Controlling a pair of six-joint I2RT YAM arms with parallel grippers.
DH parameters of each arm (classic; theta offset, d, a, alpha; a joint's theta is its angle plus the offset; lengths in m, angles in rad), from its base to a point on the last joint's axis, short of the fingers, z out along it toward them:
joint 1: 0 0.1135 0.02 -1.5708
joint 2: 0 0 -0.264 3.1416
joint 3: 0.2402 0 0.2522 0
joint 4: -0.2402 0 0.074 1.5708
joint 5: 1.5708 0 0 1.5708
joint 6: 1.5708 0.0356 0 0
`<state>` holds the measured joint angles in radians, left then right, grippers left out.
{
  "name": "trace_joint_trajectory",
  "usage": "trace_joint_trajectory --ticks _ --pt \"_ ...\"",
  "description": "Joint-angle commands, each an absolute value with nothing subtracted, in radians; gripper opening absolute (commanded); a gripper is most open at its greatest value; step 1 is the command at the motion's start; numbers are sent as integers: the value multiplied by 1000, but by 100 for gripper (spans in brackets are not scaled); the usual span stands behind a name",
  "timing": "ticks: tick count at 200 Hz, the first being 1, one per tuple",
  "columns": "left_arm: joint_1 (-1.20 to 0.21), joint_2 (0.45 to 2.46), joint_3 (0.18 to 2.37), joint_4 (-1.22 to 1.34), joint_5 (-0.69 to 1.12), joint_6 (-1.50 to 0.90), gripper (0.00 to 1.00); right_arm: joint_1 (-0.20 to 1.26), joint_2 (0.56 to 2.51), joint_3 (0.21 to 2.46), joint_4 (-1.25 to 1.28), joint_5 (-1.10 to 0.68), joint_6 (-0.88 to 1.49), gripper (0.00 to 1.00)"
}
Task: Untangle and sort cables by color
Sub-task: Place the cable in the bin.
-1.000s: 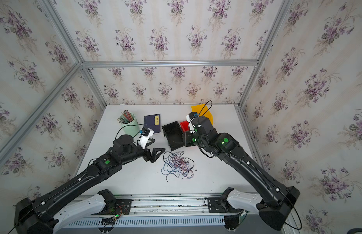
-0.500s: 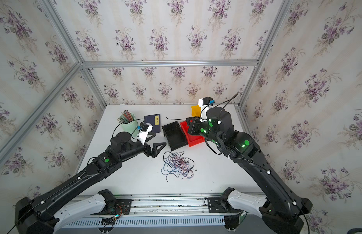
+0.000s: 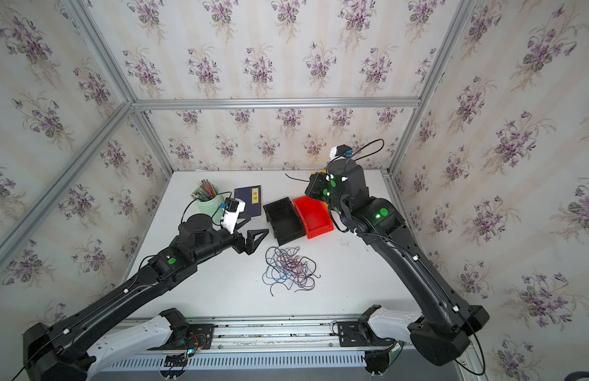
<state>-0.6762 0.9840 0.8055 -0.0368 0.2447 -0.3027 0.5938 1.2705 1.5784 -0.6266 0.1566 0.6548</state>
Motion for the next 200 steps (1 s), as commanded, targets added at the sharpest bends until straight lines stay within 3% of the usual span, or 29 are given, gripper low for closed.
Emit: trace_joint_trajectory --ticks 1,76,200 --pt "-677 979 811 -57 229 -293 99 502 1298 1567 -566 30 691 0" --pt "-674 1024 880 -123 210 -236 99 232 1405 1416 -337 -198 845 0" --pt "-666 1191 1013 -157 227 -172 99 94 1835 1506 -135 -236 815 0"
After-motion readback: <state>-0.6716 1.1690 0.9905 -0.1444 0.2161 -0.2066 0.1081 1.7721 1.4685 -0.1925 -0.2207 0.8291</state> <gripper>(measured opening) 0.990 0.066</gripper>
